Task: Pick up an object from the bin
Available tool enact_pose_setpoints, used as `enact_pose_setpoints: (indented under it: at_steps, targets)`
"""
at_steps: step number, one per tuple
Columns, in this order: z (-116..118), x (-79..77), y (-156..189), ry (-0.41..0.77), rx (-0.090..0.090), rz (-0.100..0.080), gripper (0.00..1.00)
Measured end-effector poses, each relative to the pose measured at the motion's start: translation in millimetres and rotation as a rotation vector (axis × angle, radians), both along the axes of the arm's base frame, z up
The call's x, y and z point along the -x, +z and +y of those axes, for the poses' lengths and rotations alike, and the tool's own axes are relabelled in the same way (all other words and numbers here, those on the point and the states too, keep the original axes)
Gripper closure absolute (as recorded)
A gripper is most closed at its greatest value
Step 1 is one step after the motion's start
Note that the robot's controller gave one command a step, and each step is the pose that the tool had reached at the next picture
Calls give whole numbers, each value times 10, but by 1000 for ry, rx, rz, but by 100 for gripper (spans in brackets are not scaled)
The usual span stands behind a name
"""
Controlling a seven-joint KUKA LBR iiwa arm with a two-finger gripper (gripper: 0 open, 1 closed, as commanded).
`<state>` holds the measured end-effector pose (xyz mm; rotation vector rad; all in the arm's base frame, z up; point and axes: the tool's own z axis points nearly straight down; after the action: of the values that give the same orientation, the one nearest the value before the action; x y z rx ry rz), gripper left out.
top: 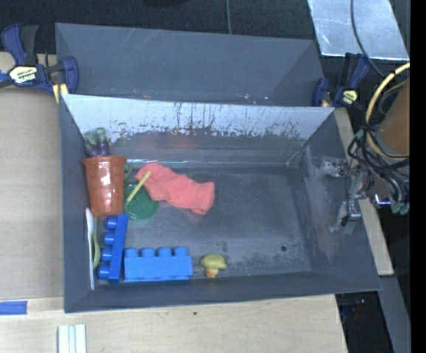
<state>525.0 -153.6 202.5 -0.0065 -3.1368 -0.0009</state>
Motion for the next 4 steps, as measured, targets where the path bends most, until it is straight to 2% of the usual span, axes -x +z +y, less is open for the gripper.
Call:
enact_pose_setpoints:
  at_steps: [1, 2, 3, 4]
  targets:
    - [7, -18, 47, 3, 2, -9, 0]
    - [506, -506, -417, -44, 4, -17, 0]
    - [904, -764, -775, -38, -1, -9, 0]
    - [1057, -819, -1085, -237, 1, -17, 0]
